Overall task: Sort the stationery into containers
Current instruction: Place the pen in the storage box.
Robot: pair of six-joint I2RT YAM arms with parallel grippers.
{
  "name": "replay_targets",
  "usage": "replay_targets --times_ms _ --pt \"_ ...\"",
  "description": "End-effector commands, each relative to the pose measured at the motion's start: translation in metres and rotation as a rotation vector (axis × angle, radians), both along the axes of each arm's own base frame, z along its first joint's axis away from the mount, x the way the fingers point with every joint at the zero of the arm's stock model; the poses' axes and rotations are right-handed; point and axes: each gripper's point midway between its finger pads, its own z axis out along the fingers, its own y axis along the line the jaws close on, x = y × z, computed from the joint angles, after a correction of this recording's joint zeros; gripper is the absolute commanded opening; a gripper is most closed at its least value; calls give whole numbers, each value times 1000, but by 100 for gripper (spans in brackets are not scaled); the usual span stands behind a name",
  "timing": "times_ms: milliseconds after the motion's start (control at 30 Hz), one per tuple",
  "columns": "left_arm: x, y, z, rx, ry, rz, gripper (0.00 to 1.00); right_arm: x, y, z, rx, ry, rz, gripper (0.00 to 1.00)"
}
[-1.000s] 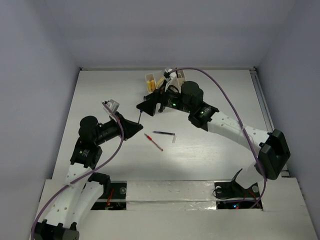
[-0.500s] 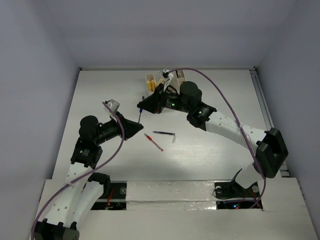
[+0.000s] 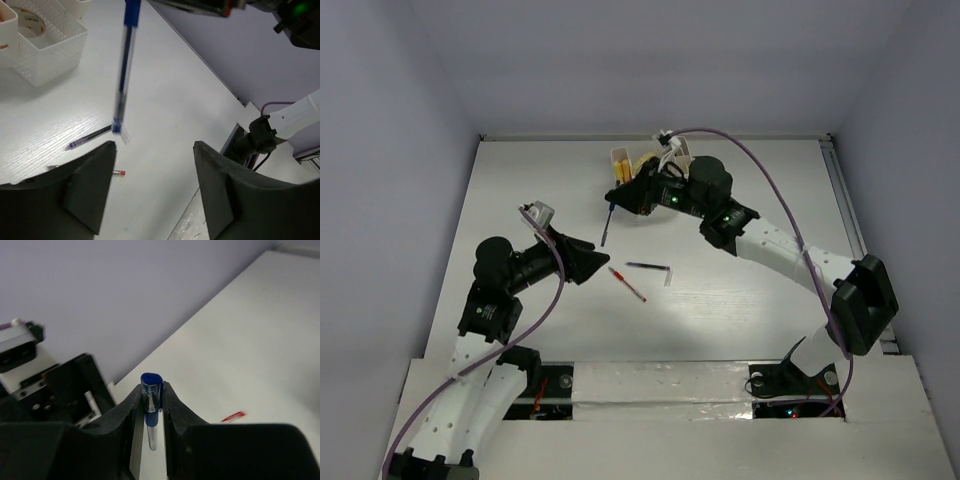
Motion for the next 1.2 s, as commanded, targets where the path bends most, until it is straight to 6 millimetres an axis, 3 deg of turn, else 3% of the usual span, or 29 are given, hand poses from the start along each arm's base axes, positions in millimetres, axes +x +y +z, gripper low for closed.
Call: replay_targets --times_ms 0,167,200,300,333,400,433,500,567,600,700,1167 --pt "1 2 9 1 -52 11 63 43 -44 34 51 -77 -190 0" --pt "2 5 7 5 -51 39 78 110 -113 32 -34 -125 -476 0" --pt "1 6 7 3 -54 42 97 126 -130 37 -52 -137 -572 0" --pt "0 7 10 -1 -68 50 99 163 -168 27 -152 -165 -754 0" --pt "0 7 11 -2 -68 51 99 171 -176 35 -161 -192 -794 0" --pt "1 8 11 -1 -67 61 99 191 -188 24 -244 -208 -859 0" --pt "2 9 10 0 -65 65 99 199 -194 37 -244 -233 -886 0" --pt "2 9 10 1 -65 67 99 216 -200 24 -310 -235 -912 0" --pt "2 10 9 3 -62 73 99 226 -202 30 -347 -268 -934 0" --pt "3 10 10 3 -65 74 99 234 -202 16 -384 -254 -941 0" --pt "3 10 9 4 -64 76 99 247 -206 2 -452 -254 -955 0" --pt "6 9 5 10 -44 72 99 262 -193 -72 -546 -141 -861 0"
